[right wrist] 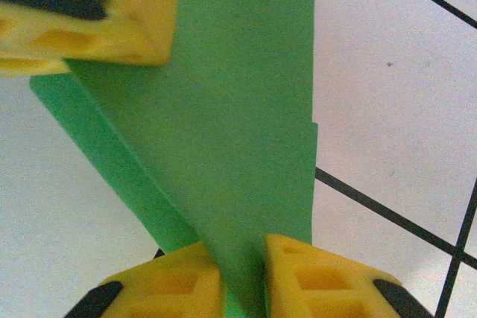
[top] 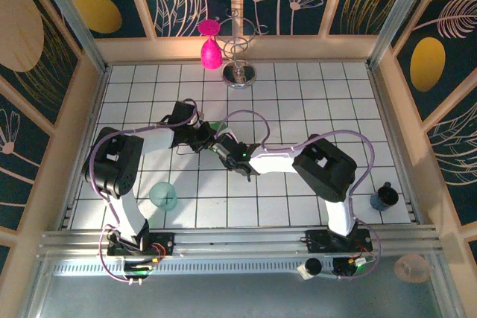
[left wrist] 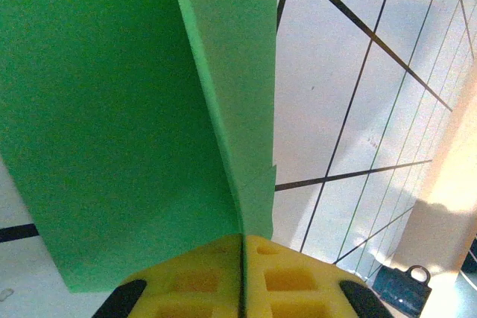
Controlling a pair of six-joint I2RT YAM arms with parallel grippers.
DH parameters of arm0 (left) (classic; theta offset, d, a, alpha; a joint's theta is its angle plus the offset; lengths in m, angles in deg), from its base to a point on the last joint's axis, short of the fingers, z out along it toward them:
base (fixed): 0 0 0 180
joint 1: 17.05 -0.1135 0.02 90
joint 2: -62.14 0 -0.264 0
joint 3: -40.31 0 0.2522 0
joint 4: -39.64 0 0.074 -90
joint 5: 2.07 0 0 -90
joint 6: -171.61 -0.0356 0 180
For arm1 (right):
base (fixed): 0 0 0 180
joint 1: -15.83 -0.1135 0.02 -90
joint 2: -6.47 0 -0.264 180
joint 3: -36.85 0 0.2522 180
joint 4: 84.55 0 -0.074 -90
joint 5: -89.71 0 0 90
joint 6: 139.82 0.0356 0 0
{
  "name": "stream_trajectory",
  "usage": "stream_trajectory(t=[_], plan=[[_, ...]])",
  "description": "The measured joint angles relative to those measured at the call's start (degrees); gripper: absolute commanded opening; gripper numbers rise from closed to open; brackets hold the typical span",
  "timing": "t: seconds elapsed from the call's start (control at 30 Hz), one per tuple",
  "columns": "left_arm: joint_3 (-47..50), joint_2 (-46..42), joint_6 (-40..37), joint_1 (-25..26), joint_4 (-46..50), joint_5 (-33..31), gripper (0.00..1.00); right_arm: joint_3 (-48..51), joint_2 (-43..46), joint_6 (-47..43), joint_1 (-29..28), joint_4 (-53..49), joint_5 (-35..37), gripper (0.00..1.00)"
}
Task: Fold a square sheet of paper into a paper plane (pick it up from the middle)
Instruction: Fourth fold the wing at the center of the table.
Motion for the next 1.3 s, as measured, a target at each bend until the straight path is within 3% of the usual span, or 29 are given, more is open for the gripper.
stream_trajectory(t=[0.33, 0.53, 0.93, 1.3], plan=[[-1.75, -0.39, -2.75, -0.48, 3.87, -2.27, 0.42, 0.00, 0.02, -1.42, -0.48, -0.66, -0.92, 0.04], [-3.37, -3.52, -4.35, -3.26, 5.70, -6.78, 0.50, 0.11, 1.29, -0.92, -0.20, -1.88, -5.46, 0.01], [3.02, -12.15, -3.37, -4.02, 2.86, -12.17, 0.52, 1.03, 4.61, 4.20, 5.66, -2.95, -20.44, 0.00], [15.19, -15.34, 2.78, -3.93, -9.60, -7.82, 0.47, 2.38, 4.63, 6.71, 8.31, -2.56, -31.54, 0.00]])
